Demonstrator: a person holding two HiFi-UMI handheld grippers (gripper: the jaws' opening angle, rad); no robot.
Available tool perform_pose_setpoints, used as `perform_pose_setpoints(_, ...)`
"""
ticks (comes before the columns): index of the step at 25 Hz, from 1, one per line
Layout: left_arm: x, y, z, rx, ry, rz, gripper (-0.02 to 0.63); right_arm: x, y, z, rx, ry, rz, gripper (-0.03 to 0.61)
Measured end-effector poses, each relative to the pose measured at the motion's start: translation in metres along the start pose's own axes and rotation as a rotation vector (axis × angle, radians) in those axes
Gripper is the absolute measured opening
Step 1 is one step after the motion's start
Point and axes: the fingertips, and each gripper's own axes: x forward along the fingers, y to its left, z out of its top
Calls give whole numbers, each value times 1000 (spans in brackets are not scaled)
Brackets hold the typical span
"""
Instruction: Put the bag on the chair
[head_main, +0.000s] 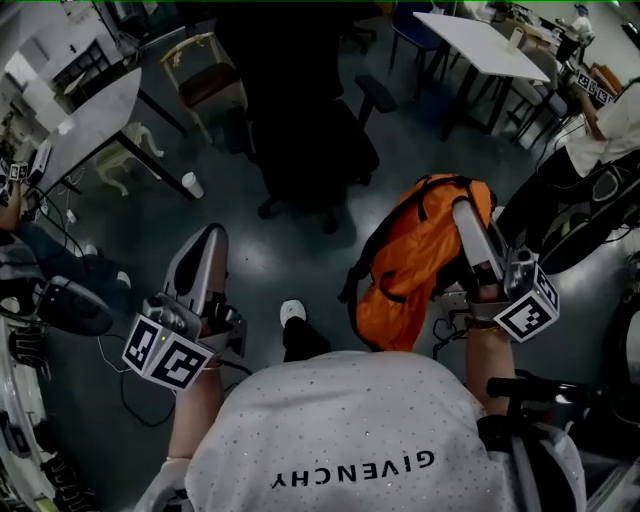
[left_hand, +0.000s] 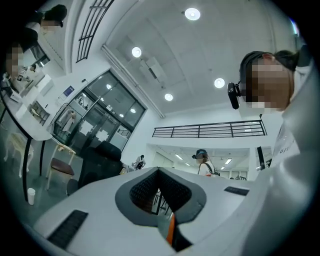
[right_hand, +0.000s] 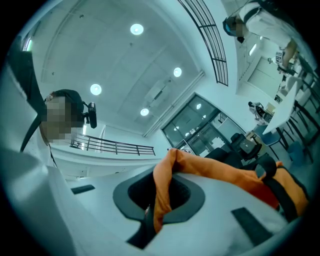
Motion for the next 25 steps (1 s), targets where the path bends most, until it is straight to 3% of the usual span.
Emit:
perform_pose_setpoints(5,40,46,15,67,-5,-33,0,58,-24,-6,-29,10,4,8)
perform_pose_setpoints(9,74,75,42,60,14,-94,0,110,-37,6,-45,-6,-9,8)
perform_pose_setpoints(15,116,125,75,120,23,-156,0,177,-55,10,-71,-54,-14,8)
perform_pose_setpoints(20,153,176,111,58,5,-194,0,242,-77,10,-65,-62,-31,8)
perform_pose_setpoints(25,161,237,106,253,29,-153,-2,284,-99,-29,-57,-62,-60,8)
